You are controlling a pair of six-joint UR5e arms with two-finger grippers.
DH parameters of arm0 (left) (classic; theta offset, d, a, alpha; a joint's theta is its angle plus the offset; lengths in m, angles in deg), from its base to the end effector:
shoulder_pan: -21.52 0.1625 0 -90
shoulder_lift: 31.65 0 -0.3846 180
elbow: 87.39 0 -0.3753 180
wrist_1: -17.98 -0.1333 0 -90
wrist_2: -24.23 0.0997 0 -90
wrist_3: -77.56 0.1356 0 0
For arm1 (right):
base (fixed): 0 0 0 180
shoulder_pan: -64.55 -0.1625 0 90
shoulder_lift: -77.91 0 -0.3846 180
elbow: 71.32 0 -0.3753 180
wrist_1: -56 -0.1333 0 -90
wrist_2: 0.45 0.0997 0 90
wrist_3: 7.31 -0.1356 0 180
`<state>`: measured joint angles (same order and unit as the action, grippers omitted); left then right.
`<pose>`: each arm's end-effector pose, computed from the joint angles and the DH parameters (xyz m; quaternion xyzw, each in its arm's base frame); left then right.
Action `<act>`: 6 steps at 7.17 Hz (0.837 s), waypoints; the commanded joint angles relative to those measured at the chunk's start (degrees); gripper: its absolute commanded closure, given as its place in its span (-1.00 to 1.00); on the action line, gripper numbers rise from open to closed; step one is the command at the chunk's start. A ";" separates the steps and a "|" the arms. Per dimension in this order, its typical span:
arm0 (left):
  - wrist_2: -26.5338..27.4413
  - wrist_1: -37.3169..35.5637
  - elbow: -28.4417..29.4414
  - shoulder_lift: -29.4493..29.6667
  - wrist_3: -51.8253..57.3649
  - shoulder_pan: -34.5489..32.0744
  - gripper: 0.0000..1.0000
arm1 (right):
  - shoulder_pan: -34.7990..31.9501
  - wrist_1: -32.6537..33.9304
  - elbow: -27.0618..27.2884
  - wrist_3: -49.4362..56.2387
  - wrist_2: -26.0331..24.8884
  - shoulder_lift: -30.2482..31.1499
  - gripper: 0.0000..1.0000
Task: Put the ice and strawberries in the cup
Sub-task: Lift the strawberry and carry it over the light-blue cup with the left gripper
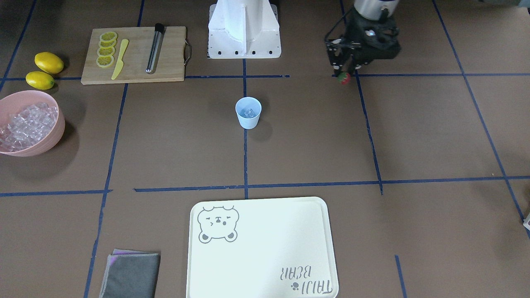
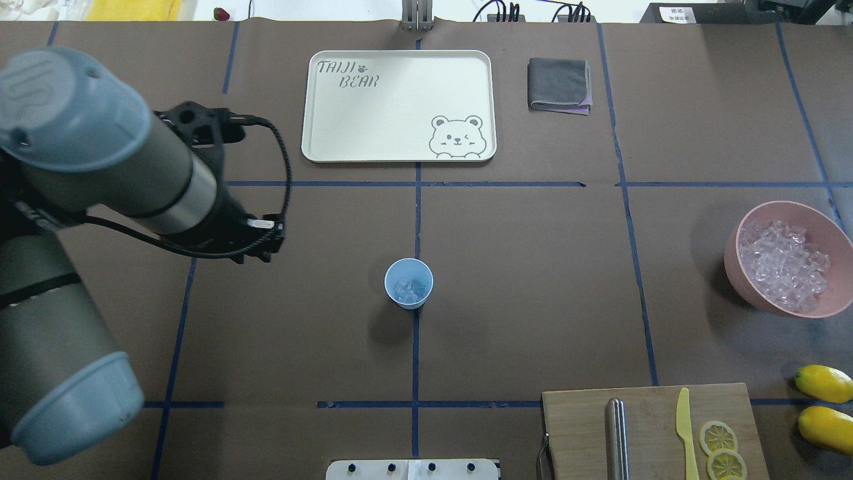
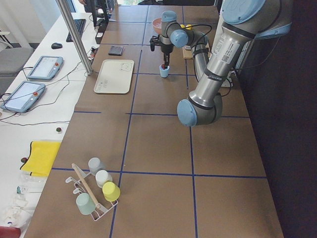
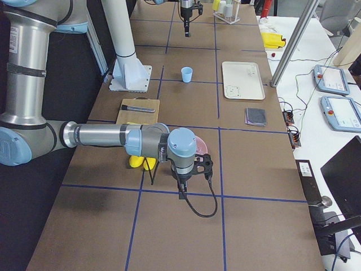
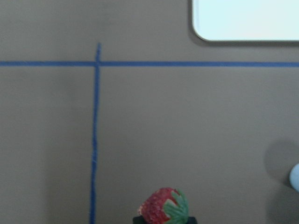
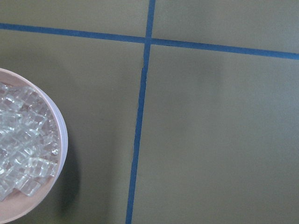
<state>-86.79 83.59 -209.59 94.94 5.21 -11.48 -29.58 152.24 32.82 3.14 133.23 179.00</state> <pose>0.3940 -0.3568 0.1421 0.0063 0.4080 -0.0533 0.9114 0.0680 -0.3910 0.6234 0.0216 -0.3721 -0.0408 0.9270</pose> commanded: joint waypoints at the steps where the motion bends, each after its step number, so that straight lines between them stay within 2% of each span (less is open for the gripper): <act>1: 4.05 0.39 12.01 12.22 -7.17 6.08 1.00 | 0.00 0.00 -0.17 0.00 0.00 0.07 -0.99; 2: 4.06 2.57 16.51 15.06 -8.23 6.36 1.00 | 0.00 0.00 -0.17 0.00 0.00 0.07 -0.99; 3: 4.32 10.16 21.86 15.26 -10.51 7.24 1.00 | 0.00 0.00 -0.25 0.00 0.00 -0.01 -0.99; 4: 6.41 13.28 24.44 15.09 -10.62 7.77 1.00 | 0.00 0.00 -0.25 0.00 0.00 -0.02 -0.99; 6: 6.34 13.22 24.47 14.65 -10.44 7.77 1.00 | 0.00 0.00 -0.25 0.00 0.00 -0.02 -0.99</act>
<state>-80.68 96.17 -185.73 109.85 -5.20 -3.81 -29.58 152.24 32.58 3.14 133.23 178.99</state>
